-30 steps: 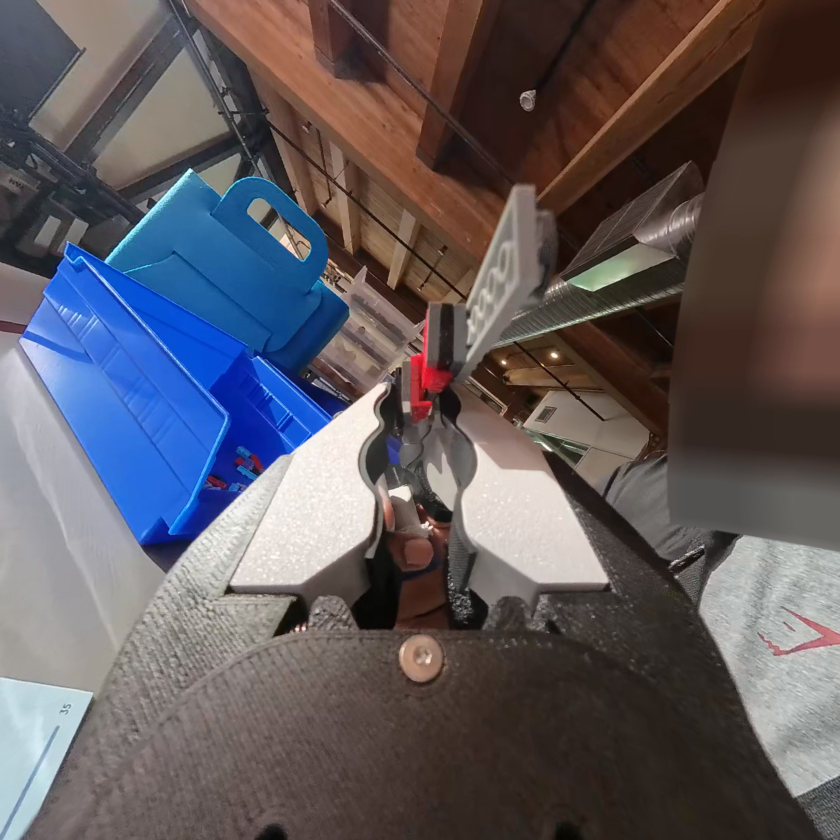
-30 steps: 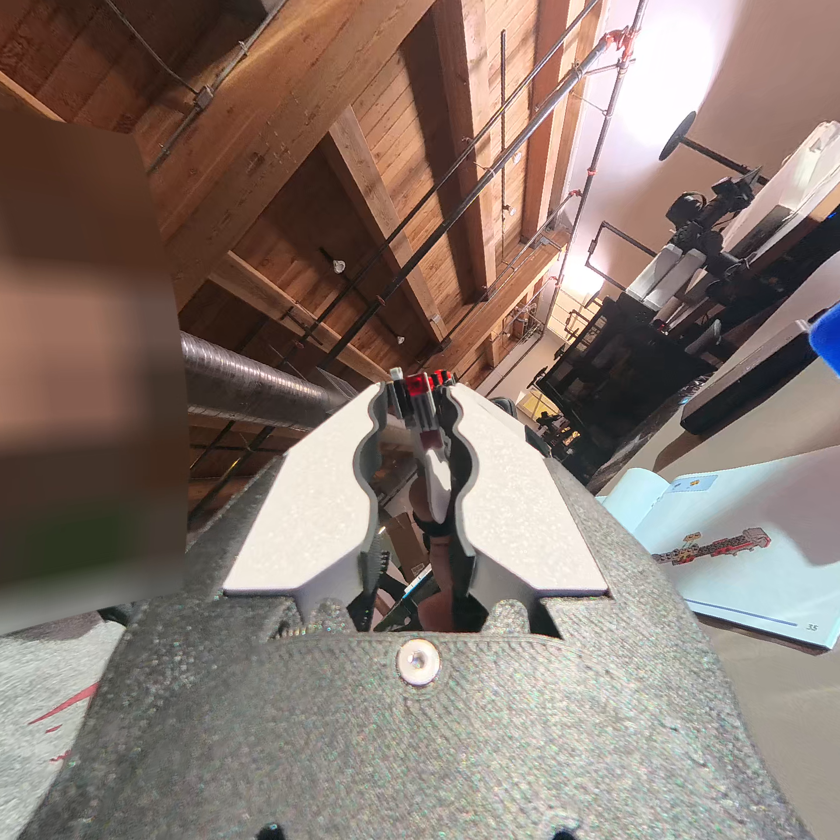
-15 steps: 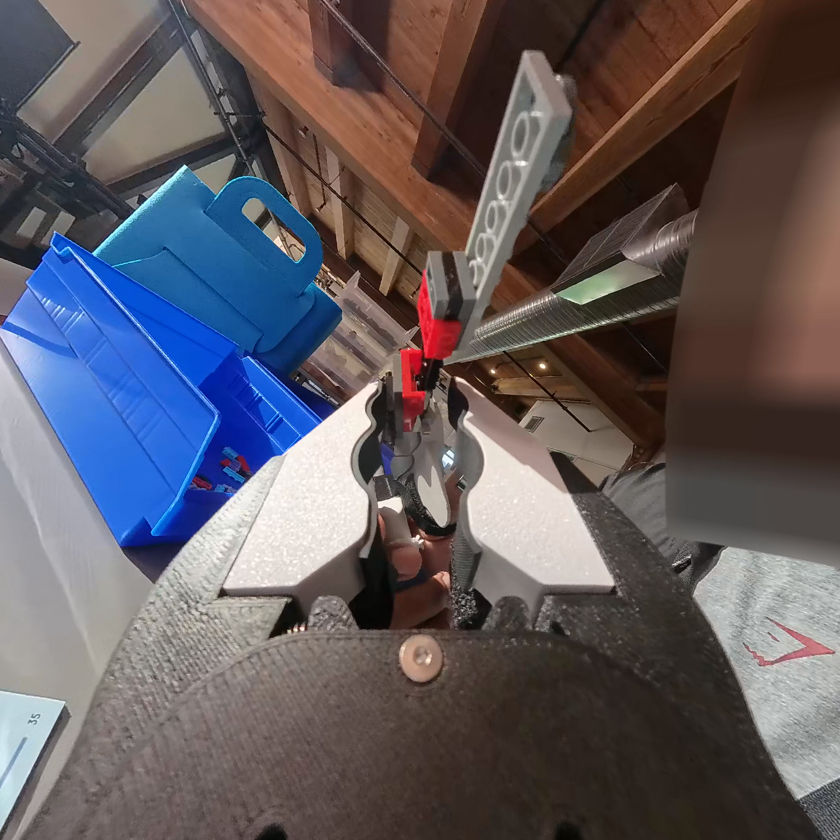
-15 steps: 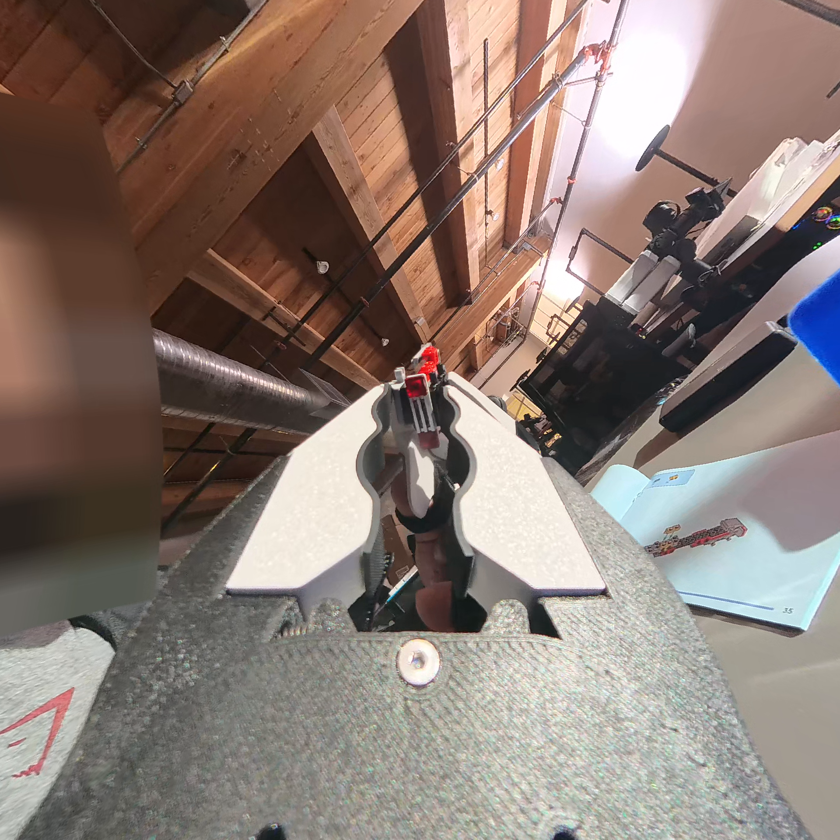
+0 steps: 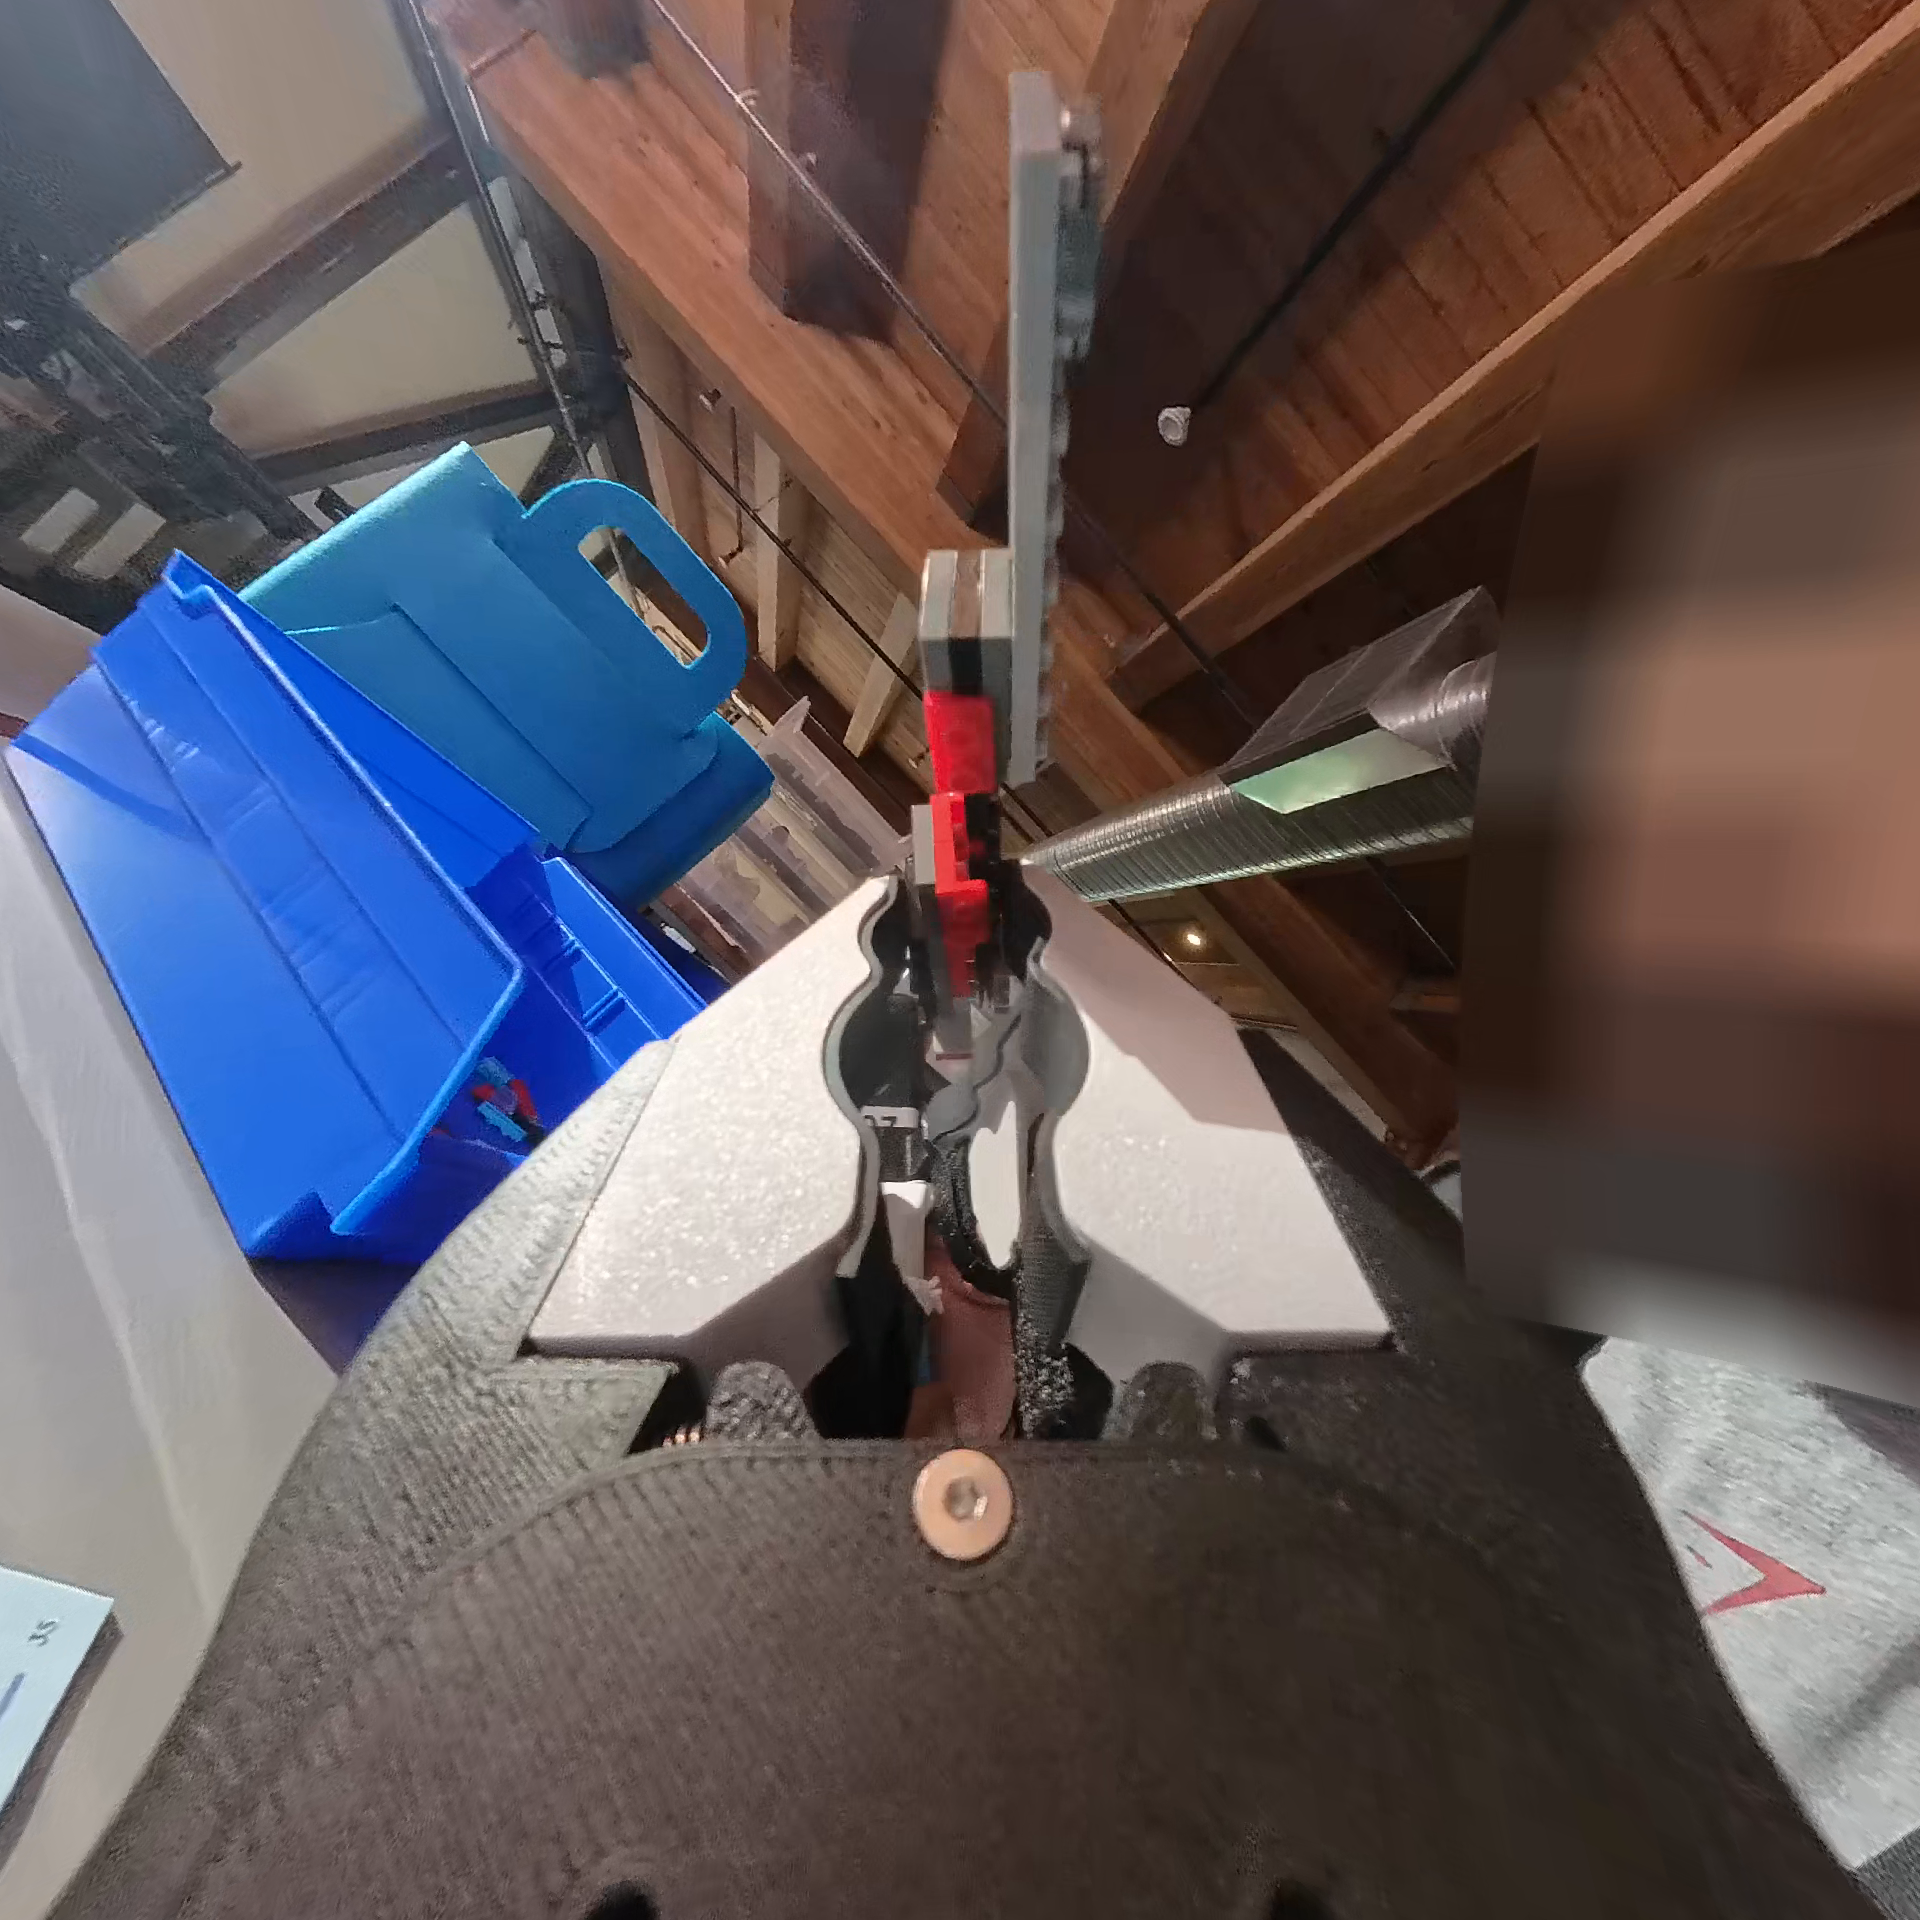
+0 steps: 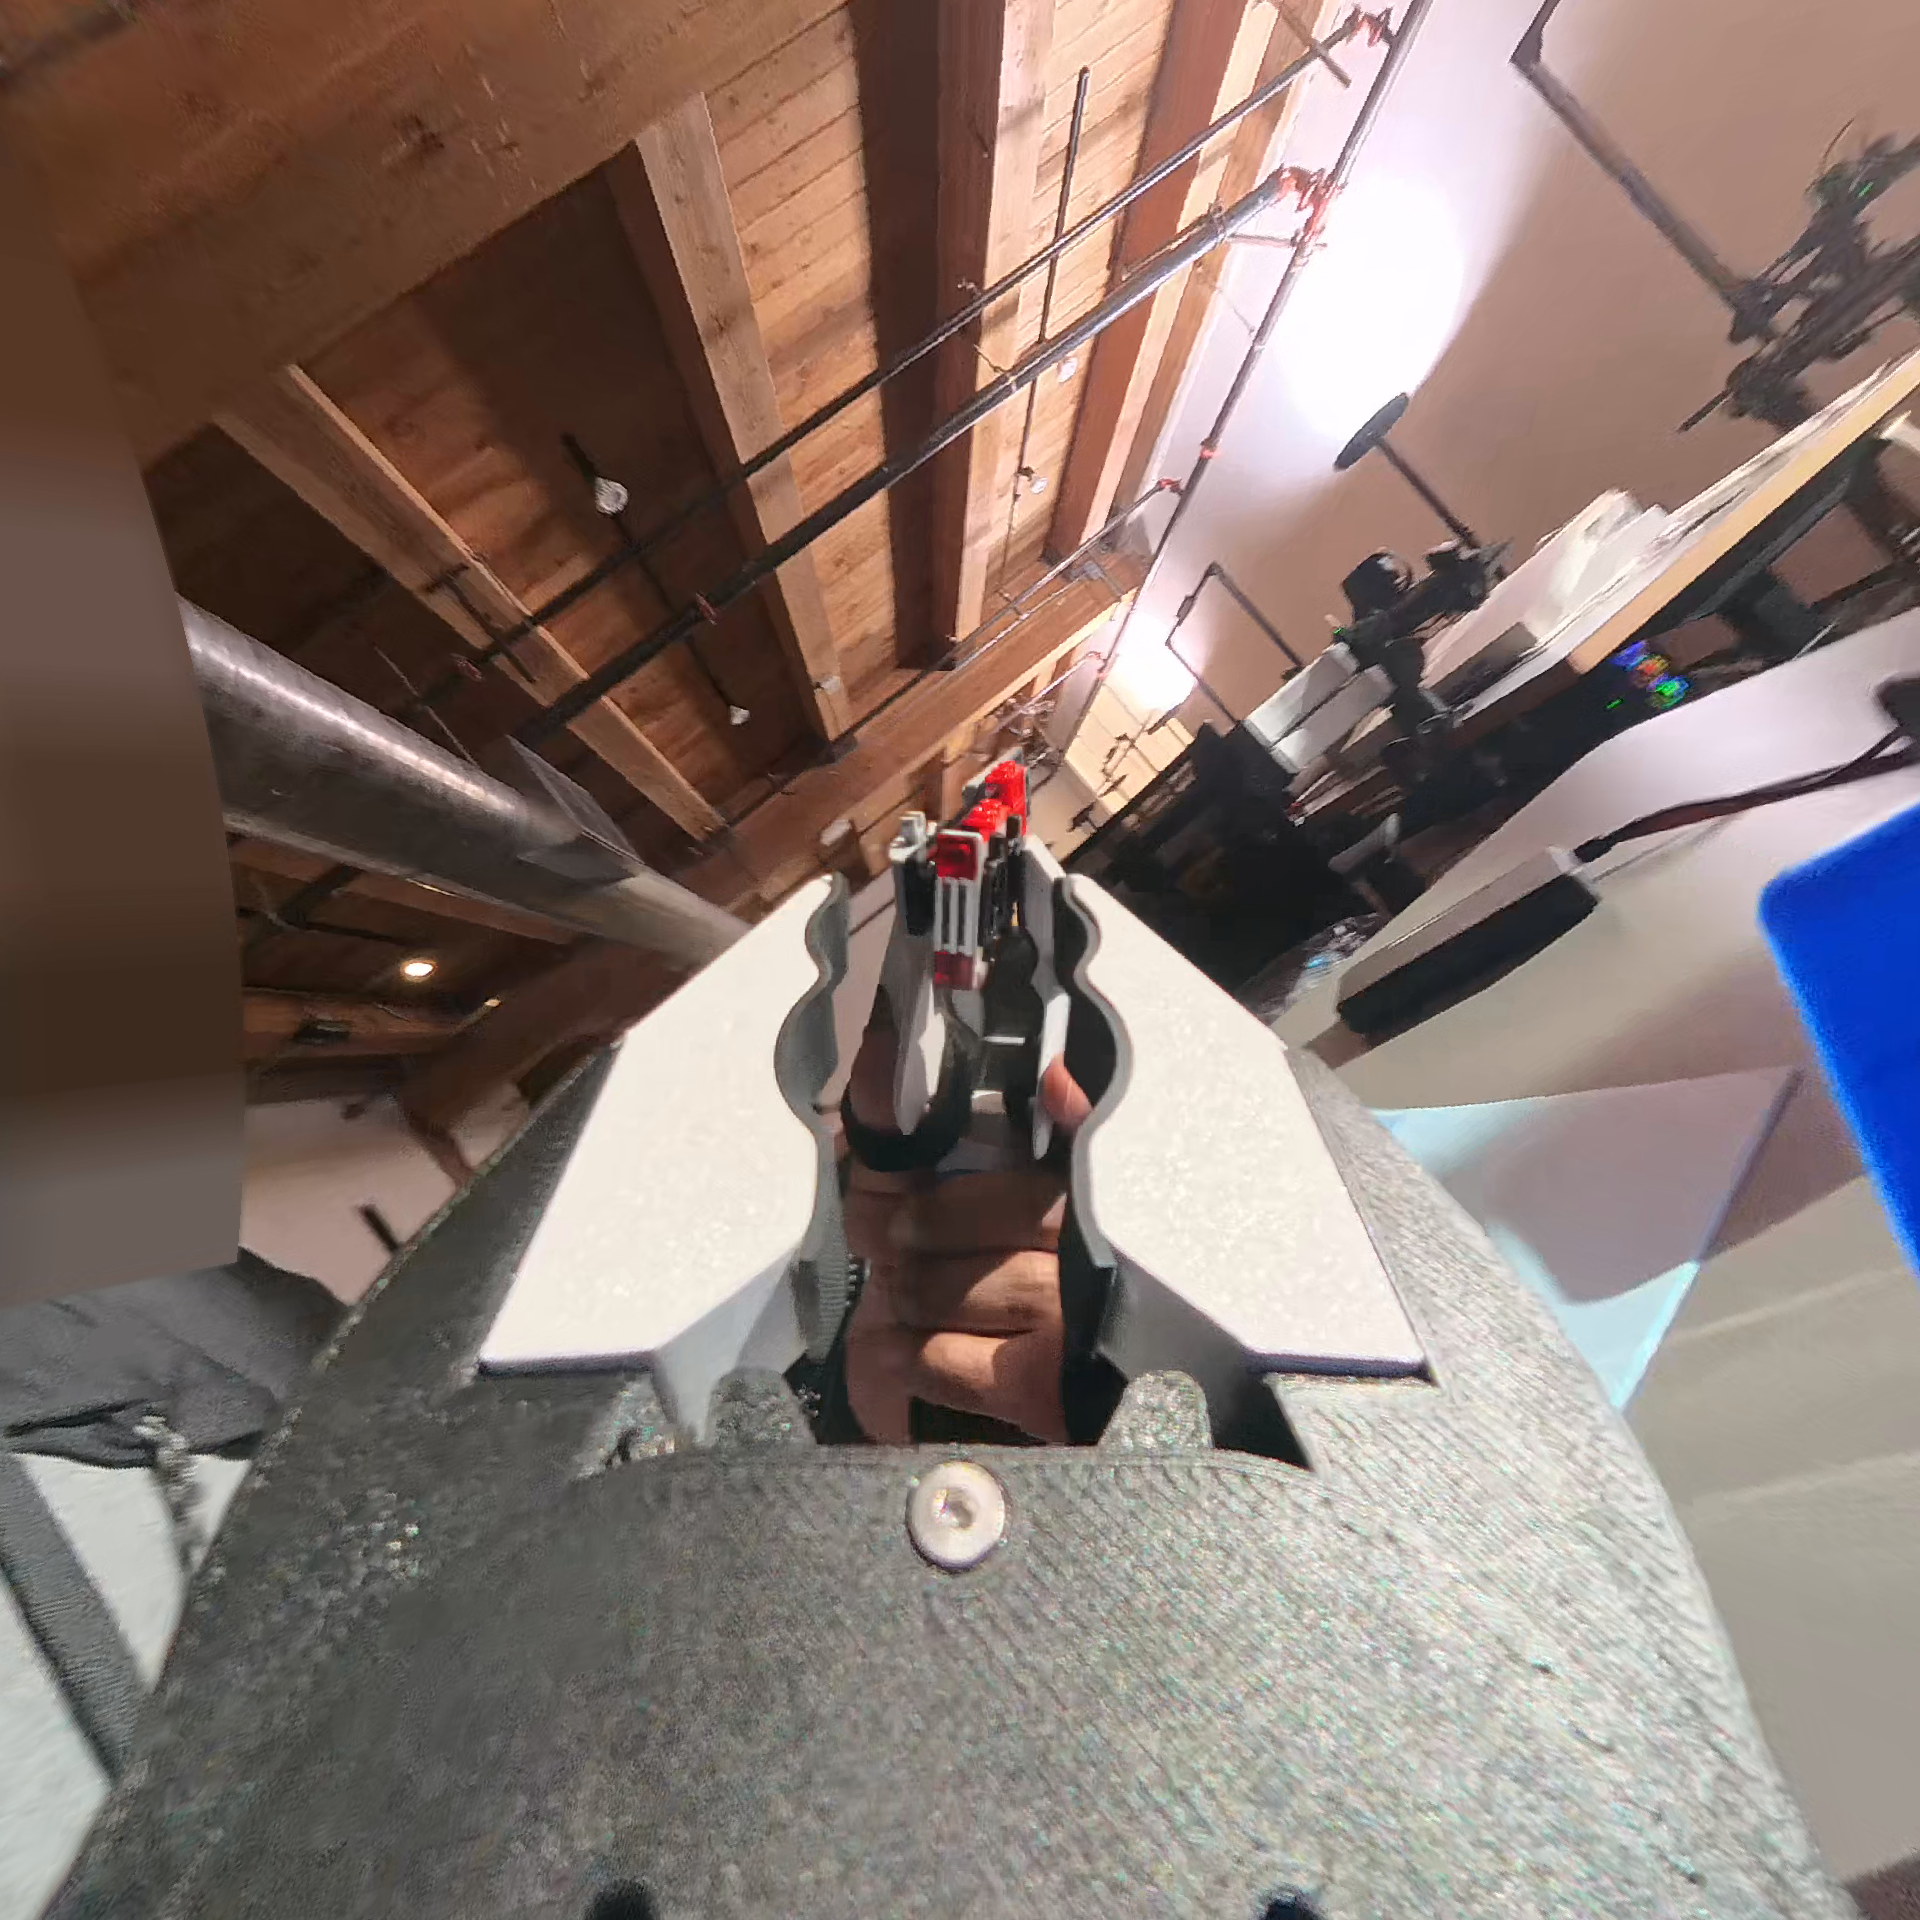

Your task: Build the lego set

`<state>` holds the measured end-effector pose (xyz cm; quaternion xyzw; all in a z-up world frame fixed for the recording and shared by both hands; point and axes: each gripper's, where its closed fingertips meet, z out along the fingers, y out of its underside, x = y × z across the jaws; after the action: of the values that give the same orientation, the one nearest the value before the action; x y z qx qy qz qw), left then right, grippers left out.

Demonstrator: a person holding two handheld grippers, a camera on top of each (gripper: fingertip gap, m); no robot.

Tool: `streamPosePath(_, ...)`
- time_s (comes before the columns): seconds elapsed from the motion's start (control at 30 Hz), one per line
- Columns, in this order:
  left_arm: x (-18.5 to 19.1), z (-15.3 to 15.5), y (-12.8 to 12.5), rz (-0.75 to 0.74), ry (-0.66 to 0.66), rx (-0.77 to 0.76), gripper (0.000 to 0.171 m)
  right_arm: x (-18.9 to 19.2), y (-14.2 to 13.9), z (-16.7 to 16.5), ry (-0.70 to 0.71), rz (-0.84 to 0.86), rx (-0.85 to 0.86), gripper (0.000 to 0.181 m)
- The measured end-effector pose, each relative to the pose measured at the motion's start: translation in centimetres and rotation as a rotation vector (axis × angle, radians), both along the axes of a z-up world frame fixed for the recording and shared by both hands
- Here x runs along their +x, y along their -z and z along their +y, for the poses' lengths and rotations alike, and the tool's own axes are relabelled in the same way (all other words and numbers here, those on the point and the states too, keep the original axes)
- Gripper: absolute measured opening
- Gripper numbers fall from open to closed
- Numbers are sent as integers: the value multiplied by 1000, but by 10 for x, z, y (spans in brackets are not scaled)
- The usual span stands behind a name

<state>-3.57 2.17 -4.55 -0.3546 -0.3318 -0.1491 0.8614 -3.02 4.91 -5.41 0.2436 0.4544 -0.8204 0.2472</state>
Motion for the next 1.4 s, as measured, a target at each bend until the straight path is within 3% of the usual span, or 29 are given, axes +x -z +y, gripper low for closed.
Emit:
streamPosePath(0.17, -11, -11, 6, -71, -49, -33, 17, -4, -2, -1, 187, 211, 184, 50)
streamPosePath(0.37, -26, -10, 41, -302, -77, -142, 17, -16, 18, -10, 456, 555, 553, 55)
streamPosePath(0.5, -25, -4, 50, -360, -52, -158, 18, -12, 40, -24, 481, 735, 729, 64)
streamPosePath(0.67, -21, 6, 55, -384, 1, -186, 18, -8, 49, -31, 522, 875, 806, 67)
streamPosePath(0.77, -19, 10, 59, -396, 20, -214, 18, -9, 50, -30, 538, 908, 824, 62)
streamPosePath(0.93, -20, 12, 66, -413, 30, -233, 18, -15, 53, -27, 549, 887, 844, 35)
streamPosePath(1.03, -20, 12, 67, -421, 34, -228, 18, -15, 54, -27, 536, 884, 843, 28)
streamPosePath(1.4, -19, 13, 63, -418, 66, -202, 22, -14, 52, -26, 478, 830, 790, 26)
